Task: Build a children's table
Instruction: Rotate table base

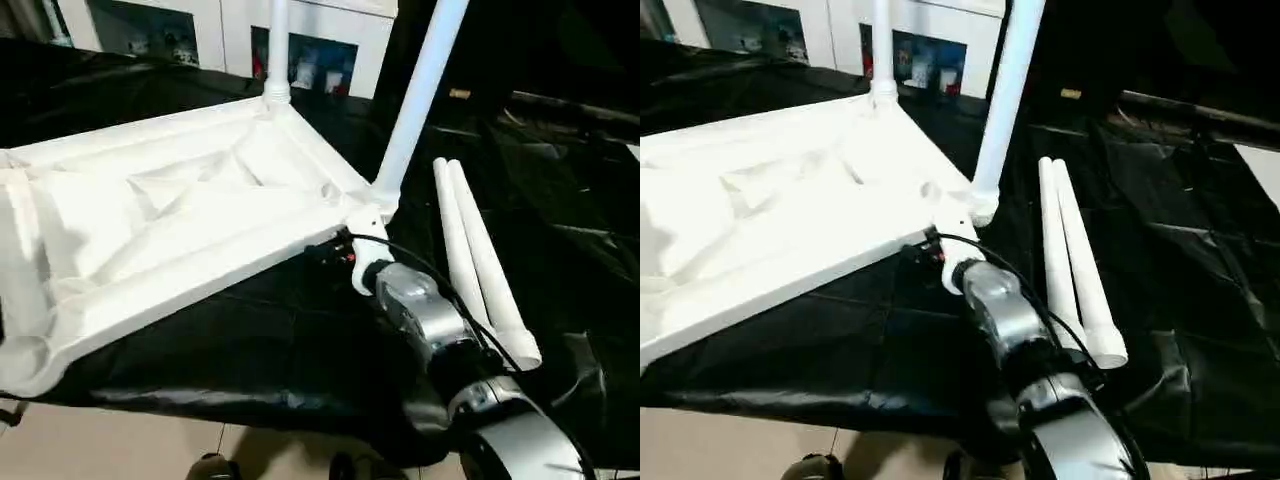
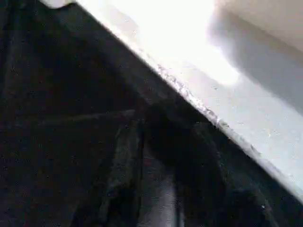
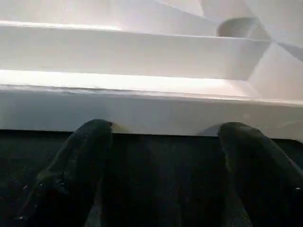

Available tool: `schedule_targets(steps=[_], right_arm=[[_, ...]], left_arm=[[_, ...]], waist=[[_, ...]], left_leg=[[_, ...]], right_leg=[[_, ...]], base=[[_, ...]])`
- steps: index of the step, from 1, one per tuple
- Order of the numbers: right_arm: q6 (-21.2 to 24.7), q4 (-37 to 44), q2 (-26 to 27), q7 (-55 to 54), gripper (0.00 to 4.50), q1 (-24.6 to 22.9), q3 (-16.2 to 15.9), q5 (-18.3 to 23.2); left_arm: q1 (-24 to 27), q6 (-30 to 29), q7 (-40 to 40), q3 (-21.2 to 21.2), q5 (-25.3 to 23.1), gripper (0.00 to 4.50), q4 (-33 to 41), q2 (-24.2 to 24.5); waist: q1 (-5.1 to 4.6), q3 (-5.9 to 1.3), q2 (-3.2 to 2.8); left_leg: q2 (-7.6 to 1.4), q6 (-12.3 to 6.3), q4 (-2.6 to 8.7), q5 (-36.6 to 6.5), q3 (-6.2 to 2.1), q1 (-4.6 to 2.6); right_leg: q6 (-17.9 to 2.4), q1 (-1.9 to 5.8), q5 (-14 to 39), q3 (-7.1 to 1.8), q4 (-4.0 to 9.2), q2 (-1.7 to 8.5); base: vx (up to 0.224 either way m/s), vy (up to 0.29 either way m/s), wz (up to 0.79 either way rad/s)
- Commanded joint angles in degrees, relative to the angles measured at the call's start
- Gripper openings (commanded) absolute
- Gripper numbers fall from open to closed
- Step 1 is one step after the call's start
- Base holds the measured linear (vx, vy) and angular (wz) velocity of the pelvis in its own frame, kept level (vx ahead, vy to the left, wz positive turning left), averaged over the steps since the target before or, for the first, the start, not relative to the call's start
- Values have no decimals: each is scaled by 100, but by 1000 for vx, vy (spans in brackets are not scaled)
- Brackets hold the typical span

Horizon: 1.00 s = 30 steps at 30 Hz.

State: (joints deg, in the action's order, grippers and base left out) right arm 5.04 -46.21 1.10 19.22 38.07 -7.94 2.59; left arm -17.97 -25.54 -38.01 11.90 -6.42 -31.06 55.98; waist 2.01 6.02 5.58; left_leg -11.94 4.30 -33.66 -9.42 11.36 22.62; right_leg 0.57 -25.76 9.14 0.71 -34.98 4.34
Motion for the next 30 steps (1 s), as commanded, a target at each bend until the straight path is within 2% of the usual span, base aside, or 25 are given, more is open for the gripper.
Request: schedule_targets(steps=[1, 2, 3, 4, 6, 7, 10, 11, 12, 13, 14, 16, 18, 20, 21, 23, 25, 26, 27, 28, 29, 30], right_arm=[[-177, -215, -52, 65, 392, 98, 73, -3], [-213, -275, -54, 84, 392, 123, 75, -6], [-297, -387, -60, 129, 392, 170, 79, -29], [-299, -390, -60, 131, 392, 171, 79, -30], [-397, -513, -51, 203, 392, 221, 94, -33], [-414, -538, -50, 212, 392, 229, 94, -35], [-514, -629, -56, 267, 392, 261, 100, -37], [-515, -630, -56, 268, 392, 261, 100, -37], [-597, -682, -64, 333, 392, 279, 109, -30], [-618, -697, -65, 351, 392, 283, 112, -27], [-663, -750, -65, 366, 392, 303, 121, -29], [-755, -790, -69, 445, 392, 306, 128, -19], [-829, -784, -68, 551, 392, 279, 139, -8], [-858, -734, -69, 621, 392, 239, 139, 2], [-899, -554, -96, 789, 392, 117, 119, 37], [-909, -487, -113, 847, 392, 72, 110, 50], [-928, -466, -131, 884, 392, 47, 114, 56], [-925, -395, -167, 920, 392, -7, 132, 82], [-927, -329, -208, 960, 392, -62, 152, 114], [-926, -301, -227, 975, 392, -85, 161, 129], [-926, -301, -227, 975, 392, -85, 161, 129], [-897, -99, -316, 1042, 392, -227, 202, 163]], left_arm=[[295, 149, -839, -270, 294, 182, 435, 58], [414, 305, -1102, -308, 371, 182, 572, 133], [728, 232, -1596, -405, 539, 182, 973, 344], [738, 234, -1611, -408, 543, 182, 986, 351], [1222, 337, -2300, -409, 955, 182, 1679, 490], [1302, 318, -2421, -400, 1052, 182, 1833, 494], [1575, -95, -2723, -439, 1395, 182, 2569, 525], [1580, -103, -2729, -442, 1401, 182, 2584, 526], [1682, -264, -2888, -552, 1632, 182, 3092, 502], [1695, -339, -2916, -589, 1703, 182, 3236, 481], [1719, -401, -2973, -607, 1758, 182, 3372, 470], [1688, -462, -3040, -775, 1861, 182, 3671, 383], [1565, -525, -3034, -1019, 1927, 182, 3963, 210], [1475, -550, -3027, -1190, 1927, 182, 4104, 74], [1274, -585, -3046, -1558, 1852, 182, 4227, -194], [1203, -577, -3041, -1691, 1786, 182, 4238, -276], [1164, -625, -3018, -1781, 1739, 182, 4299, -322], [1097, -629, -3001, -1893, 1683, 182, 4311, -407], [1015, -681, -2967, -2025, 1660, 182, 4354, -487], [969, -726, -2950, -2088, 1657, 182, 4382, -523], [969, -726, -2950, -2088, 1657, 182, 4382, -523], [788, -757, -2933, -2317, 1580, 182, 4371, -701]], waist=[[-17, -360, -240], [-24, -365, -218], [-25, -363, -221], [-25, -362, -220], [-36, -351, -203], [-39, -352, -191], [-43, -343, -212], [-43, -343, -212], [-44, -360, -194], [-45, -360, -191], [-44, -358, -195], [-48, -371, -183], [-46, -389, -191], [-50, -405, -181], [-52, -419, -207], [-45, -421, -216], [-68, -429, -175], [-100, -436, -181], [-104, -432, -178], [-114, -417, -206], [-112, -422, -204], [-120, -415, -236]], left_leg=[[-98, 313, 484, -1629, -41, -225], [-98, 277, 476, -1584, -43, -206], [-101, 272, 473, -1569, -26, -228], [-106, 262, 474, -1541, -29, -222], [-102, 225, 482, -1549, -12, -216], [-105, 229, 487, -1570, -11, -219], [-107, 273, 488, -1675, -10, -228], [-107, 273, 488, -1675, -10, -228], [-107, 287, 480, -1719, -9, -234], [-111, 285, 481, -1701, -11, -229], [-110, 285, 469, -1672, 2, -239], [-93, 275, 462, -1587, 3, -211], [-97, 292, 447, -1541, 6, -224], [-83, 287, 438, -1440, 7, -199], [-81, 291, 428, -1417, 10, -210], [-76, 283, 413, -1345, 11, -201], [-67, 276, 417, -1332, -10, -145], [-58, 286, 415, -1347, -18, -138], [-70, 264, 400, -1435, -9, -180], [-74, 278, 406, -1498, -12, -172], [-75, 284, 402, -1521, -14, -181], [-71, 303, 411, -1557, -28, -160]], right_leg=[[-1127, 220, 1035, -164, 307, 215], [-1149, 232, 1044, -169, 312, 227], [-1168, 212, 1011, -173, 306, 211], [-1183, 220, 965, -173, 300, 215], [-1199, 217, 945, -172, 297, 190], [-1199, 223, 1008, -172, 305, 190], [-1188, 213, 1087, -173, 291, 183], [-1188, 213, 1087, -173, 291, 183], [-1149, 216, 1197, -174, 289, 184], [-1143, 225, 1191, -175, 291, 188], [-1142, 205, 1157, -178, 293, 179], [-1110, 232, 1114, -176, 279, 165], [-1110, 233, 1034, -175, 277, 166], [-1125, 258, 895, -170, 250, 157], [-1125, 262, 821, -168, 249, 152], [-1157, 273, 678, -168, 230, 149], [-1147, 324, 725, -166, 222, 162], [-1132, 331, 798, -165, 234, 163], [-1130, 298, 888, -172, 261, 156], [-1136, 298, 966, -177, 272, 151], [-1139, 292, 1015, -174, 270, 149], [-1137, 306, 1092, -175, 266, 149]], base=[[0, 0, 0], [0, 0, 0], [0, 0, 0], [0, 0, 0], [0, 0, 0], [0, 0, 0], [0, 0, 0], [0, 0, 0], [0, 0, 0], [0, 0, 0], [0, 0, 0], [0, 0, 0], [0, 0, 0], [0, 0, 0], [0, 0, 0], [0, 0, 0], [0, 0, 0], [0, 0, 0], [0, 0, 0], [0, 0, 0], [0, 0, 0], [0, 0, 0]])
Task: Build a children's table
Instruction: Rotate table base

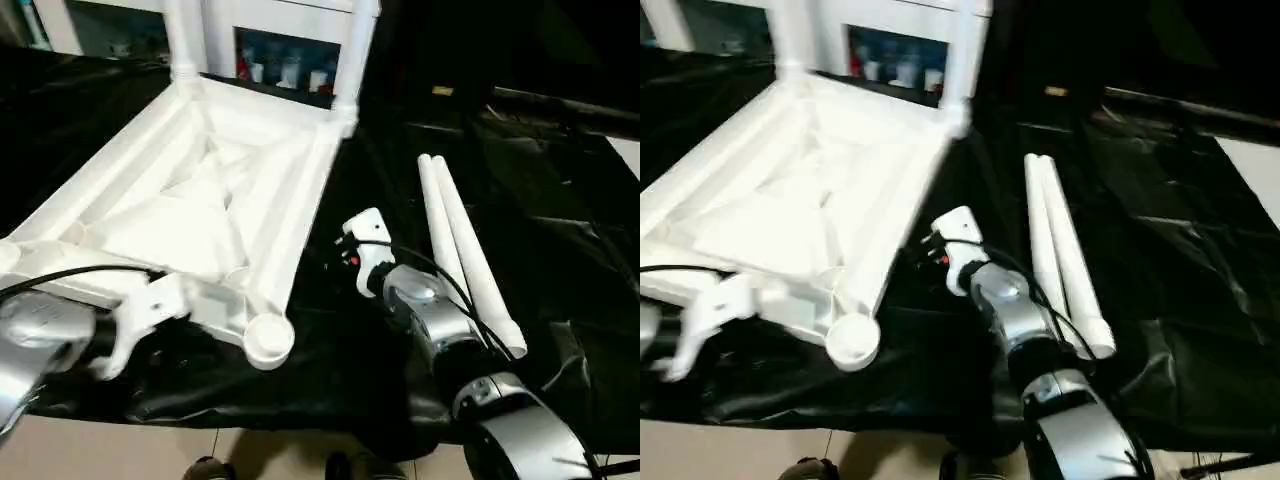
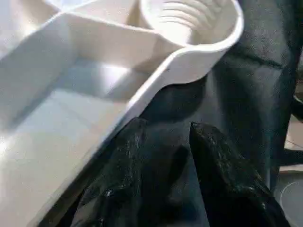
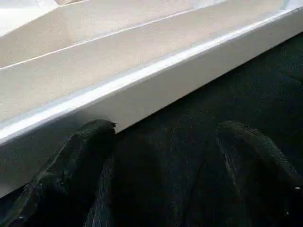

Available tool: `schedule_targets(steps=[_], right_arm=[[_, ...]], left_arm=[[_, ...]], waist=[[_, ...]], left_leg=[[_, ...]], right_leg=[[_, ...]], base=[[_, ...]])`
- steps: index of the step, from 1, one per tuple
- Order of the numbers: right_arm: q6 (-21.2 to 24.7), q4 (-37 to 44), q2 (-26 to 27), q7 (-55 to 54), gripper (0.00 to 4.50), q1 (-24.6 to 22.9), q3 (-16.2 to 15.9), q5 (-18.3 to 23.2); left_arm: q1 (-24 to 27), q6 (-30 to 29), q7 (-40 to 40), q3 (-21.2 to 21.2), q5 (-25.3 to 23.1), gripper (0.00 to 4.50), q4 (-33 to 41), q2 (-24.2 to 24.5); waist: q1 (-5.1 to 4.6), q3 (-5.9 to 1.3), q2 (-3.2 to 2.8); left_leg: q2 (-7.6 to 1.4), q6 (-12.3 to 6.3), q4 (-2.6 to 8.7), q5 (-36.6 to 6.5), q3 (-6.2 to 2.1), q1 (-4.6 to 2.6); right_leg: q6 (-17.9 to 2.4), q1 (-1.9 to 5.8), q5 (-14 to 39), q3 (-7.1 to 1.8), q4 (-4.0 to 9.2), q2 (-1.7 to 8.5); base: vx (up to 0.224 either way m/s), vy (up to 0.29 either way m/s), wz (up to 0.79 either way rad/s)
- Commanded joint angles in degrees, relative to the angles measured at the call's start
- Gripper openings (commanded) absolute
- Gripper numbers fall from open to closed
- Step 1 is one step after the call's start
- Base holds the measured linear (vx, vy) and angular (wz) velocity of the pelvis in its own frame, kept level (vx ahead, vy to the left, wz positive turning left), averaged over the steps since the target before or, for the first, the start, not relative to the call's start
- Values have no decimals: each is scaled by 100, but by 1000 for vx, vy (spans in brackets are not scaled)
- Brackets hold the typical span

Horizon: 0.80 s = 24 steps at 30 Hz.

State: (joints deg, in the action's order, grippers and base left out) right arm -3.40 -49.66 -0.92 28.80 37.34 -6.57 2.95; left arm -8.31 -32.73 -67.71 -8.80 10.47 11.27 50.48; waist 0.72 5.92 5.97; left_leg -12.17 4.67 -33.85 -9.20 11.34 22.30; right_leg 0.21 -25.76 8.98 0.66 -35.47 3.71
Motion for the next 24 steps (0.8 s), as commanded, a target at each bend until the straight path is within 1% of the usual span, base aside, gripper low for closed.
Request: schedule_targets(steps=[1, 2, 3, 4, 5, 6, 7, 8, 10, 11, 13, 14, 15, 16, 17, 18, 19, 20, 21, 22, 24], right_arm=[[-32, 347, -154, 114, 392, -219, 78, 142], [-4, 476, -202, 146, 392, -297, 92, 165], [30, 627, -252, 190, 392, -387, 116, 184], [68, 751, -295, 200, 392, -455, 131, 185], [100, 872, -337, 212, 392, -517, 139, 187], [176, 1106, -401, 253, 392, -630, 158, 203], [246, 1315, -464, 265, 392, -724, 168, 204], [320, 1517, -532, 285, 392, -811, 178, 209], [450, 1859, -638, 343, 392, -951, 199, 246], [592, 2163, -736, 417, 392, -1062, 243, 323], [847, 2695, -922, 555, 392, -1255, 324, 478], [920, 2845, -979, 595, 392, -1311, 346, 526], [1076, 3241, -1191, 792, 392, -1456, 383, 653], [1148, 3418, -1287, 887, 392, -1521, 390, 708], [1233, 3610, -1408, 988, 392, -1591, 402, 751], [1293, 3725, -1489, 1045, 392, -1632, 411, 768], [1371, 3842, -1540, 1062, 392, -1675, 415, 776], [1496, 4012, -1671, 1002, 392, -1731, 454, 689], [1564, 4065, -1712, 962, 392, -1744, 486, 669], [1604, 4095, -1726, 927, 392, -1749, 503, 654], [1904, 4298, -1760, 611, 392, -1772, 632, 545]], left_arm=[[-247, -17, 49, -334, -151, 182, 106, -232], [-312, -4, 57, -417, -185, 182, 67, -316], [-385, -1, 85, -514, -218, 182, 23, -401], [-445, 23, 132, -581, -266, 182, -32, -470], [-496, 41, 170, -634, -307, 182, -86, -531], [-576, 139, 260, -712, -374, 182, -185, -641], [-646, 219, 353, -747, -414, 182, -286, -755], [-716, 258, 438, -774, -439, 182, -374, -862], [-792, 374, 525, -816, -486, 182, -485, -982], [-857, 434, 594, -842, -525, 182, -574, -1075], [-984, 604, 712, -879, -597, 182, -755, -1243], [-1024, 665, 746, -887, -618, 182, -813, -1294], [-1151, 789, 821, -933, -692, 182, -965, -1419], [-1208, 847, 839, -955, -705, 182, -1024, -1474], [-1283, 880, 883, -973, -712, 182, -1088, -1560], [-1336, 921, 917, -982, -716, 182, -1133, -1624], [-1375, 958, 943, -990, -724, 182, -1184, -1670], [-1489, 1047, 1004, -1027, -758, 182, -1319, -1808], [-1542, 1090, 1040, -1041, -774, 182, -1385, -1877], [-1570, 1113, 1063, -1049, -785, 182, -1426, -1907], [-1747, 1326, 1260, -1095, -888, 182, -1714, -2105]], waist=[[10, -399, -281], [32, -401, -290], [43, -391, -285], [69, -408, -302], [72, -402, -289], [84, -399, -299], [88, -389, -293], [102, -388, -300], [108, -381, -286], [105, -387, -286], [105, -365, -275], [107, -375, -279], [113, -367, -295], [115, -371, -276], [118, -359, -289], [126, -367, -271], [124, -371, -284], [113, -364, -255], [122, -376, -260], [117, -381, -297], [101, -385, -260]], left_leg=[[-52, 276, 439, -1611, -25, -143], [-67, 282, 412, -1645, -9, -200], [-62, 273, 423, -1660, -12, -179], [-52, 275, 412, -1586, -14, -166], [-48, 262, 416, -1566, -12, -159], [-46, 264, 410, -1539, -12, -157], [-44, 257, 414, -1557, -7, -161], [-44, 255, 407, -1594, -4, -170], [-34, 243, 417, -1613, -20, -135], [-38, 249, 411, -1622, -23, -137], [-31, 214, 412, -1698, -21, -139], [-41, 217, 404, -1696, -25, -147], [-36, 192, 408, -1718, -26, -153], [-38, 165, 402, -1731, -28, -145], [-31, 152, 409, -1740, -28, -142], [-36, 133, 400, -1729, -29, -141], [-37, 135, 399, -1726, -32, -141], [-26, 136, 404, -1699, -42, -106], [-32, 140, 395, -1688, -37, -124], [-27, 134, 390, -1692, -41, -128], [-23, 128, 389, -1638, -38, -111]], right_leg=[[-1066, 300, 1156, -166, 340, 197], [-1072, 257, 1108, -170, 347, 190], [-1073, 275, 1116, -170, 348, 177], [-1084, 296, 1056, -175, 333, 186], [-1077, 297, 1057, -174, 345, 177], [-1071, 302, 1044, -177, 342, 175], [-1041, 297, 1087, -178, 362, 162], [-1030, 296, 1127, -177, 367, 158], [-961, 325, 1316, -174, 388, 164], [-951, 321, 1363, -172, 383, 173], [-853, 318, 1514, -172, 427, 150], [-861, 311, 1510, -172, 413, 157], [-848, 300, 1582, -169, 433, 150], [-831, 309, 1611, -165, 439, 153], [-815, 312, 1651, -166, 454, 145], [-811, 312, 1688, -164, 458, 154], [-826, 307, 1715, -162, 453, 163], [-800, 329, 1839, -153, 470, 163], [-806, 317, 1832, -155, 468, 169], [-834, 310, 1820, -153, 465, 167], [-827, 320, 1756, -148, 472, 154]], base=[[0, 0, 0], [0, 0, 0], [0, 0, 0], [0, 0, 0], [0, 0, 0], [0, 0, 0], [0, 0, 0], [0, 0, 0], [0, 0, 0], [0, 0, 0], [0, 0, 0], [0, 0, 0], [0, 0, 0], [0, 0, 0], [0, 0, 0], [0, 0, 0], [0, 0, 0], [0, 0, 0], [0, 0, 0], [0, 0, 0], [0, 0, 0]])
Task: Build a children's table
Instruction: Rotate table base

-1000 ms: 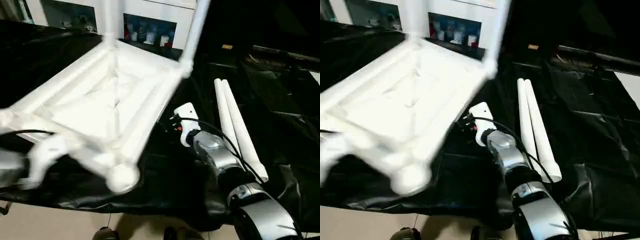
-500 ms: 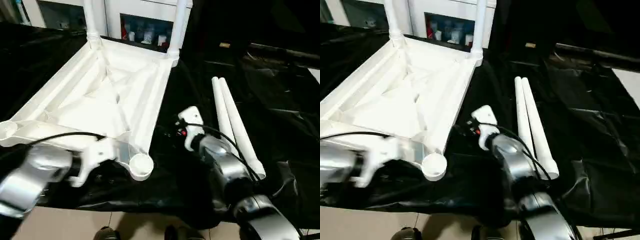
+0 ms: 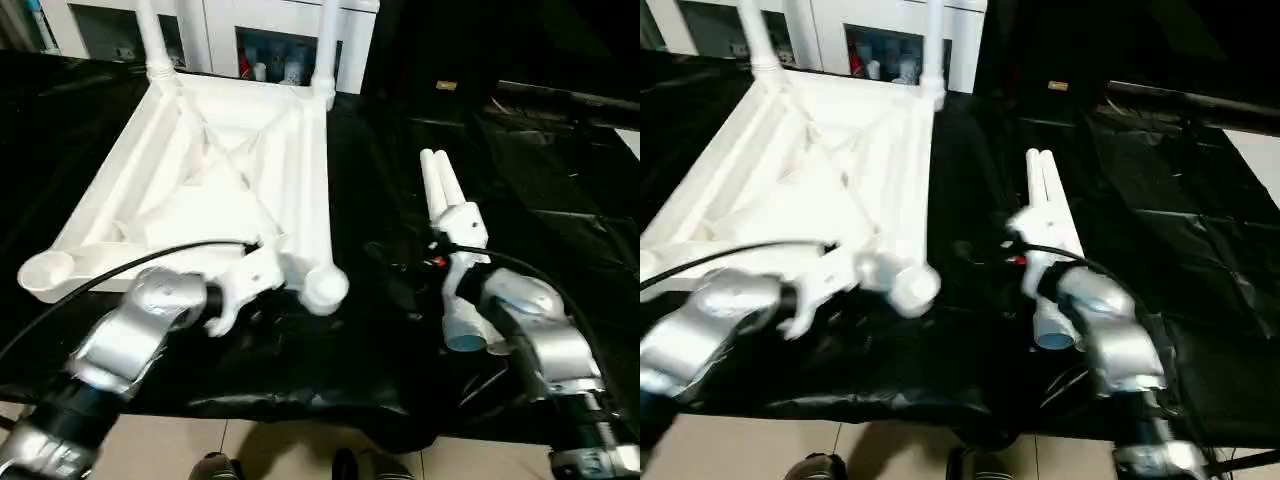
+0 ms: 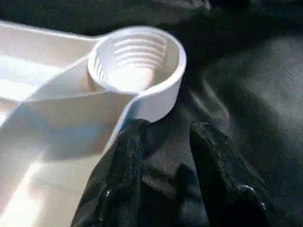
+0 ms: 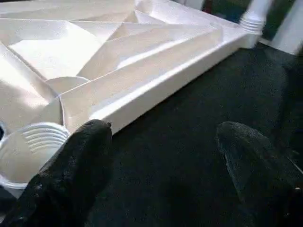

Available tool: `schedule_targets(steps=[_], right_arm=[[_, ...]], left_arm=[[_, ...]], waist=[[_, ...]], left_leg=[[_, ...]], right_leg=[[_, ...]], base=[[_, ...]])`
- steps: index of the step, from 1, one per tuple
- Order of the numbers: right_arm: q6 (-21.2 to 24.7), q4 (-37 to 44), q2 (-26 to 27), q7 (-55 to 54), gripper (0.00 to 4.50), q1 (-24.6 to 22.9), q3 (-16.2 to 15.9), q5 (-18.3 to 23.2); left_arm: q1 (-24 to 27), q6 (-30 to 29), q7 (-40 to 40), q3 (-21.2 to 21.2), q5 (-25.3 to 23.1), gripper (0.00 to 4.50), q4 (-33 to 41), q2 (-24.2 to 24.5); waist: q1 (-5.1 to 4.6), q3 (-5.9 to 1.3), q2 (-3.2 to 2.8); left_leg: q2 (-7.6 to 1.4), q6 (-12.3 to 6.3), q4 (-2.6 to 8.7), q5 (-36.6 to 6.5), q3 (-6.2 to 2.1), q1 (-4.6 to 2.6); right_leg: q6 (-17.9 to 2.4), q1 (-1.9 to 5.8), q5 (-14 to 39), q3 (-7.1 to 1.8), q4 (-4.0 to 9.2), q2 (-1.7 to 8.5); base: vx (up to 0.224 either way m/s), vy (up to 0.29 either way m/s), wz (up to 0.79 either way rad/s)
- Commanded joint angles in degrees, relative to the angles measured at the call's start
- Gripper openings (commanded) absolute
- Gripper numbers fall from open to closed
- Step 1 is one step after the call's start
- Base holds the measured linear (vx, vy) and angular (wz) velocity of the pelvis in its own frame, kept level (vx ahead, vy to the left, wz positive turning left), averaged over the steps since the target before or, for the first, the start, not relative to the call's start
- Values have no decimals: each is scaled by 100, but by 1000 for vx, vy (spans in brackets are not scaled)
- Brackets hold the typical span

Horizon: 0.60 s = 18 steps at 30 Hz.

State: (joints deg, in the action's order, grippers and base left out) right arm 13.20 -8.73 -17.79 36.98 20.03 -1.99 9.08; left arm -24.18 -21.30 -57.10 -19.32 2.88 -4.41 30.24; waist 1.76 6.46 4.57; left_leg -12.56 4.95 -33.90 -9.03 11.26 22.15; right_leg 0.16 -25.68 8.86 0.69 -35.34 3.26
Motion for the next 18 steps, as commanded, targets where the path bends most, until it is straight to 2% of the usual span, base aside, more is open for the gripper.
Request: schedule_targets(steps=[1, 3, 5, 6, 7, 8, 9, 10, 12, 14, 15, 16, 18], right_arm=[[661, 461, -49, -551, 392, -47, 282, -126], [843, 562, -27, -716, 392, -38, 331, -164], [1553, 928, -15, -1245, 392, 19, 359, -522], [2322, 1208, -191, -1364, 392, 146, 155, -890], [2937, 1400, -385, -1201, 392, 276, -54, -955], [2937, 1400, -385, -1201, 392, 276, -54, -955], [3411, 1593, -389, -1075, 409, 383, 26, -583], [3654, 1594, -281, -1228, 426, 460, 180, -490], [4079, 1571, -99, -1606, 439, 607, 412, -533], [4263, 1555, -71, -1707, 439, 683, 425, -623], [4588, 1567, -16, -1911, 446, 807, 460, -655], [4738, 1568, 11, -1991, 446, 862, 469, -670], [4788, 1569, 20, -2018, 446, 880, 472, -675]], left_arm=[[-238, 340, 318, -9, -138, 182, -238, -216], [-254, 384, 344, 22, -111, 182, -228, -266], [-247, 309, 325, 179, 91, 182, 12, -349], [-224, 214, 305, 326, 279, 182, 302, -393], [-195, 96, 308, 454, 439, 182, 581, -421], [-195, 96, 308, 454, 439, 182, 581, -421], [-155, 7, 389, 605, 589, 185, 862, -467], [-133, -45, 475, 683, 636, 186, 974, -502], [-88, -135, 722, 825, 638, 186, 1155, -574], [-63, -214, 865, 888, 613, 186, 1211, -611], [-24, -266, 1041, 958, 573, 186, 1196, -650], [3, -278, 1075, 985, 572, 186, 1187, -646], [12, -281, 1085, 993, 573, 186, 1183, -643]], waist=[[10, -437, -125], [23, -460, -127], [12, -451, -117], [3, -460, -184], [1, -479, -173], [9, -477, -171], [4, -467, -165], [10, -470, -170], [-7, -467, -151], [3, -464, -165], [1, -461, -147], [1, -462, -154], [-2, -461, -162]], left_leg=[[24, 90, 384, -1625, -18, -122], [10, 107, 382, -1523, -26, -108], [27, 126, 383, -1372, -29, -80], [31, 191, 386, -1246, -26, -104], [34, 192, 376, -1221, -20, -118], [21, 176, 376, -1179, -31, -117], [27, 128, 358, -1233, -11, -118], [22, 83, 348, -1233, -6, -110], [26, 105, 341, -1234, 3, -110], [19, 148, 344, -1243, 2, -126], [27, 174, 346, -1240, 5, -121], [32, 203, 351, -1214, -2, -125], [34, 219, 350, -1212, -1, -128]], right_leg=[[-810, 291, 1752, -159, 471, 185], [-849, 321, 1578, -156, 435, 207], [-868, 342, 1428, -151, 405, 188], [-924, 342, 1209, -148, 393, 155], [-966, 358, 1089, -146, 372, 155], [-1020, 388, 939, -145, 355, 164], [-1024, 370, 968, -152, 368, 164], [-1004, 369, 1022, -161, 375, 190], [-956, 348, 1275, -160, 391, 183], [-909, 337, 1380, -160, 398, 178], [-839, 333, 1435, -158, 411, 168], [-796, 328, 1455, -157, 400, 164], [-781, 323, 1455, -158, 400, 162]], base=[[0, 0, 0], [0, 0, 0], [0, 0, 0], [0, 0, 0], [0, 0, 0], [0, 0, 0], [0, 0, 0], [0, 0, 0], [0, 0, 0], [0, 0, 0], [0, 0, 0], [0, 0, 0], [0, 0, 0]])
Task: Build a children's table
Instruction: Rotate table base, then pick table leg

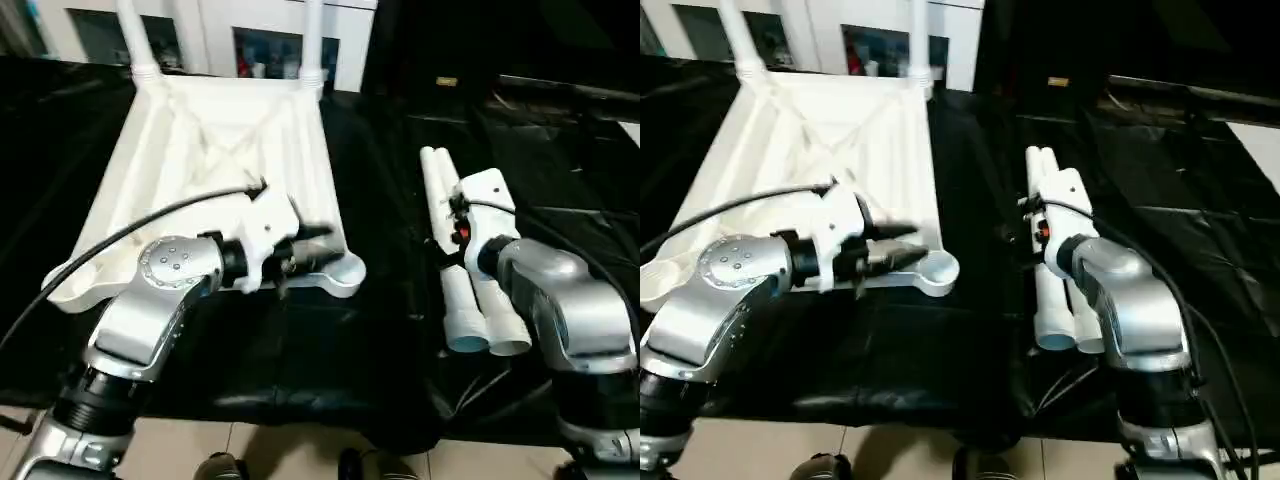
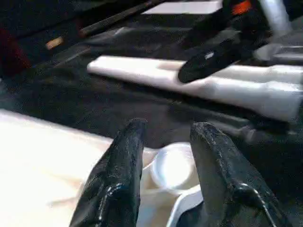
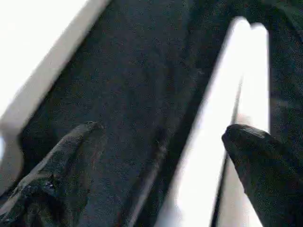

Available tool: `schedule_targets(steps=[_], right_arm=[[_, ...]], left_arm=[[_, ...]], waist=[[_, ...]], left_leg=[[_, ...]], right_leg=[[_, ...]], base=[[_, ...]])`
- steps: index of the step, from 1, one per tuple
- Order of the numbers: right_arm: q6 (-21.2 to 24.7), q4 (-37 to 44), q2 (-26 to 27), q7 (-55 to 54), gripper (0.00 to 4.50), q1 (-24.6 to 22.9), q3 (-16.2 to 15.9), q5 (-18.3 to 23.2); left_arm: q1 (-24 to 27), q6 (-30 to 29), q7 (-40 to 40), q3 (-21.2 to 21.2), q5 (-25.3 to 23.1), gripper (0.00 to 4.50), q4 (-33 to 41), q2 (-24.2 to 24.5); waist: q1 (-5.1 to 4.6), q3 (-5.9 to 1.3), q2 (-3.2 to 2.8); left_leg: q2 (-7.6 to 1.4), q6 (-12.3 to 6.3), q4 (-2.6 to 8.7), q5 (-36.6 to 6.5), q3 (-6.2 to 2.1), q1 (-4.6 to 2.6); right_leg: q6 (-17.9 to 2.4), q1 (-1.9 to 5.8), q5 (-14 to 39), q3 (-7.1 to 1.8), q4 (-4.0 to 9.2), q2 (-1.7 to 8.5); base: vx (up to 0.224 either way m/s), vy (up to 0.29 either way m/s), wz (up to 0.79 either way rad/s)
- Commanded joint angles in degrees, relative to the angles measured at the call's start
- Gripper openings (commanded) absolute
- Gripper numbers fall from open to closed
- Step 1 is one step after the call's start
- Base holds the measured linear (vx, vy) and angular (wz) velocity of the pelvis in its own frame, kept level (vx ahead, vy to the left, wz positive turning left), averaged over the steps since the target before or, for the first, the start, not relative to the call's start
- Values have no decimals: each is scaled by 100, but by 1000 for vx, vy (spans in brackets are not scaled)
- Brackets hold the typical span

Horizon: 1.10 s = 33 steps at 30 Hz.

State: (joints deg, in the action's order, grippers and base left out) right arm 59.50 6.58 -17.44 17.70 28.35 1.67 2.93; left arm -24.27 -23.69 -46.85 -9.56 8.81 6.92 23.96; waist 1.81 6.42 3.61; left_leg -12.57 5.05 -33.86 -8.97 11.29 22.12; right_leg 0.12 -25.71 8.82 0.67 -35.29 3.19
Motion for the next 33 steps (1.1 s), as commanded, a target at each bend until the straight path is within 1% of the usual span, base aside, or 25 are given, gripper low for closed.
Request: schedule_targets(steps=[1, 2, 3, 4, 5, 6, 7, 8, 9, 11, 12, 13, 14, 15, 17, 19, 20, 22, 25, 27, 28, 29, 31, 33], right_arm=[[776, 39, 72, -235, 446, 231, 112, -285], [1021, 36, 84, -252, 446, 296, 107, -360], [1089, 38, 90, -258, 446, 313, 110, -378], [1241, 40, 102, -277, 446, 352, 125, -394], [1393, 58, 137, -345, 446, 387, 171, -381], [1559, 74, 186, -400, 446, 420, 233, -344], [1658, 84, 216, -439, 446, 441, 273, -311], [1821, 118, 239, -501, 446, 456, 298, -267], [1973, 154, 275, -544, 446, 459, 333, -227], [2203, 217, 354, -609, 446, 454, 398, -183], [2209, 219, 357, -611, 446, 454, 400, -182], [2292, 243, 398, -627, 446, 452, 430, -179], [2432, 284, 437, -615, 446, 452, 424, -218], [2532, 320, 471, -604, 446, 448, 413, -251], [2723, 397, 520, -565, 446, 472, 325, -249], [2755, 429, 546, -562, 446, 490, 307, -233], [2767, 446, 557, -555, 446, 503, 292, -221], [2826, 501, 630, -564, 446, 567, 268, -147], [2838, 613, 727, -569, 446, 606, 305, -20], [2870, 690, 776, -558, 446, 633, 329, 31], [2819, 731, 806, -537, 446, 649, 350, 59], [2651, 839, 869, -487, 446, 695, 397, 117], [2617, 888, 886, -514, 446, 728, 426, 63], [2630, 879, 861, -601, 446, 737, 431, -38]], left_arm=[[144, -75, 65, 75, -63, 186, 121, 88], [211, -149, 19, 97, -18, 186, 222, 146], [235, -176, 1, 105, 3, 186, 262, 166], [289, -265, -50, 120, 65, 186, 375, 218], [335, -379, -105, 122, 112, 186, 508, 298], [379, -482, -174, 130, 169, 186, 642, 383], [399, -542, -212, 133, 197, 186, 716, 433], [429, -665, -251, 153, 267, 186, 832, 505], [463, -758, -305, 166, 339, 186, 939, 581], [523, -879, -390, 171, 410, 186, 1099, 723], [525, -881, -392, 171, 412, 186, 1103, 727], [549, -907, -425, 167, 418, 186, 1155, 785], [573, -963, -430, 207, 446, 186, 1217, 830], [589, -1004, -432, 245, 471, 186, 1263, 862], [617, -1101, -421, 303, 511, 186, 1384, 936], [629, -1129, -419, 316, 529, 186, 1422, 951], [635, -1132, -414, 320, 529, 186, 1438, 955], [652, -1172, -394, 317, 556, 186, 1490, 984], [676, -1251, -365, 305, 610, 186, 1579, 1029], [682, -1261, -353, 305, 619, 186, 1610, 1045], [682, -1264, -353, 308, 620, 186, 1610, 1047], [682, -1258, -356, 314, 615, 186, 1597, 1055], [692, -1271, -350, 313, 631, 186, 1607, 1073], [704, -1292, -347, 314, 643, 186, 1629, 1081]], waist=[[-10, -443, -47], [-16, -432, -47], [-9, -440, -59], [-2, -437, -63], [-4, -435, -53], [1, -403, -57], [0, -418, -61], [6, -418, -69], [6, -382, -70], [7, -375, -75], [10, -363, -56], [4, -359, -60], [-8, -324, -33], [-1, -330, -49], [-2, -322, -35], [-7, -313, -40], [-9, -308, -30], [-11, -308, -32], [-10, -309, -37], [-6, -311, -41], [-5, -317, -44], [-3, -317, -45], [-2, -315, -42], [-4, -308, -46]], left_leg=[[42, 231, 349, -1221, -7, -124], [48, 240, 361, -1223, -10, -113], [34, 267, 363, -1208, -17, -131], [33, 275, 356, -1191, -5, -145], [38, 278, 358, -1164, -6, -138], [32, 273, 373, -1167, -5, -127], [37, 275, 363, -1136, -3, -134], [39, 279, 367, -1099, -1, -137], [44, 308, 374, -1149, -1, -140], [40, 331, 382, -1200, -5, -144], [43, 348, 390, -1227, -11, -137], [42, 359, 393, -1261, -10, -141], [45, 363, 402, -1319, -9, -133], [46, 377, 403, -1353, -14, -142], [44, 395, 413, -1400, -22, -147], [39, 419, 421, -1387, -31, -143], [40, 426, 418, -1382, -27, -146], [45, 428, 420, -1346, -26, -145], [39, 437, 422, -1300, -26, -145], [39, 452, 425, -1237, -20, -145], [39, 464, 426, -1186, -17, -145], [38, 466, 429, -1173, -17, -147], [40, 471, 430, -1171, -14, -147], [42, 516, 435, -1207, -14, -157]], right_leg=[[-728, 317, 1511, -156, 397, 163], [-693, 318, 1558, -159, 401, 166], [-678, 317, 1542, -162, 392, 182], [-672, 301, 1476, -168, 395, 180], [-684, 310, 1428, -168, 380, 179], [-678, 296, 1410, -170, 395, 182], [-685, 303, 1350, -171, 376, 178], [-700, 299, 1290, -171, 372, 178], [-697, 287, 1319, -172, 370, 173], [-672, 281, 1413, -169, 382, 178], [-621, 284, 1522, -166, 384, 180], [-597, 275, 1582, -168, 396, 181], [-540, 255, 1700, -168, 417, 179], [-489, 253, 1800, -171, 421, 184], [-412, 243, 1963, -170, 439, 193], [-387, 239, 1962, -169, 433, 196], [-378, 232, 1947, -169, 435, 194], [-348, 232, 1933, -172, 430, 193], [-343, 232, 1859, -173, 421, 199], [-379, 235, 1718, -175, 410, 192], [-399, 241, 1601, -174, 397, 187], [-407, 239, 1558, -174, 395, 187], [-416, 245, 1528, -175, 391, 188], [-425, 237, 1591, -174, 391, 187]], base=[[0, 0, 0], [0, 0, 0], [0, 0, 0], [0, 0, 0], [0, 0, 0], [0, 0, 0], [0, 0, 0], [0, 0, 0], [0, 0, 0], [0, 0, 0], [0, 0, 0], [0, 0, 0], [0, 0, 0], [0, 0, 0], [0, 0, 0], [0, 0, 0], [0, 0, 0], [0, 0, 0], [0, 0, 0], [0, 0, 0], [0, 0, 0], [0, 0, 0], [0, 0, 0], [0, 0, 0]])
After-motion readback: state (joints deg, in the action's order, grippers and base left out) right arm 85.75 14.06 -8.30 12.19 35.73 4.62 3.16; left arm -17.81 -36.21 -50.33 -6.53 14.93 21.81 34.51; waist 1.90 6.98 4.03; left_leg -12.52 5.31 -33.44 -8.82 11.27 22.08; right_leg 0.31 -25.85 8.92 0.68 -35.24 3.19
